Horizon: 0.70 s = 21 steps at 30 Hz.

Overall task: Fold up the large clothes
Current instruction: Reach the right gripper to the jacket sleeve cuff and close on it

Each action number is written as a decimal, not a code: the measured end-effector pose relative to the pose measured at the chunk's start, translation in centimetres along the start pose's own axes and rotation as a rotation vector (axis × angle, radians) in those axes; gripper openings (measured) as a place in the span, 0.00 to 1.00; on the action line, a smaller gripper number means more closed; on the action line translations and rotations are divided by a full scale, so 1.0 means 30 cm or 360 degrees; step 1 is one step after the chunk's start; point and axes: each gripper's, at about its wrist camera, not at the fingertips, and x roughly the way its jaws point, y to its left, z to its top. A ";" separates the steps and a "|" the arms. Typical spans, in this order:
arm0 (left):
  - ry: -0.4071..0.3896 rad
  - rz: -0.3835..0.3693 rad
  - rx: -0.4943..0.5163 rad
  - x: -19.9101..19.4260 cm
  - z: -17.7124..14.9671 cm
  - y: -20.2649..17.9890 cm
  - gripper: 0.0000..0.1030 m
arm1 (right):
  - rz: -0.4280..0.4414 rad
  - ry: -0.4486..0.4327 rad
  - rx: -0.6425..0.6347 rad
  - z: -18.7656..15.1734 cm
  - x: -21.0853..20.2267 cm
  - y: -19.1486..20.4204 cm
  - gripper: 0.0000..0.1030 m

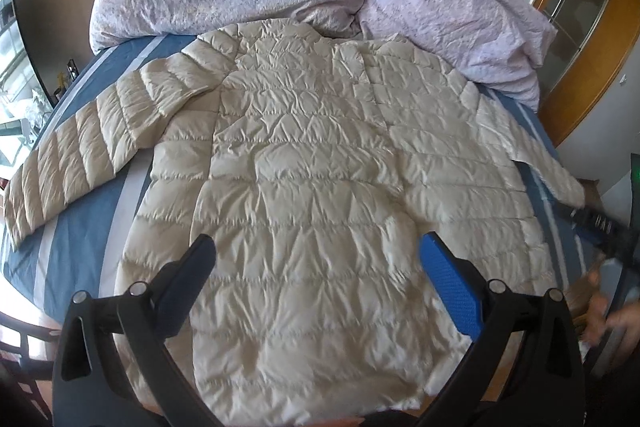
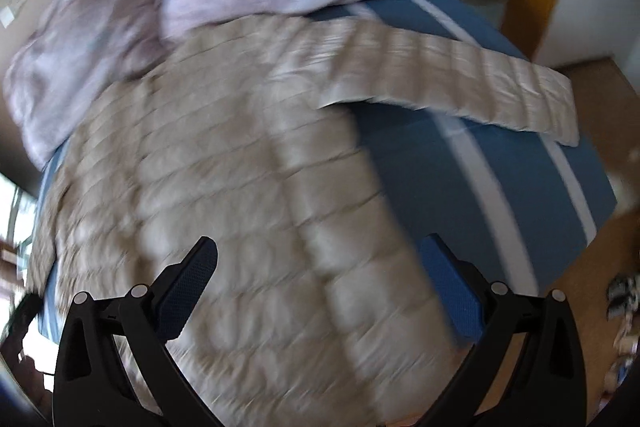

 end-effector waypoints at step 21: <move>0.0133 0.0122 -0.0029 0.146 0.048 0.097 0.98 | -0.0496 0.0167 0.0993 0.359 0.282 -0.823 0.64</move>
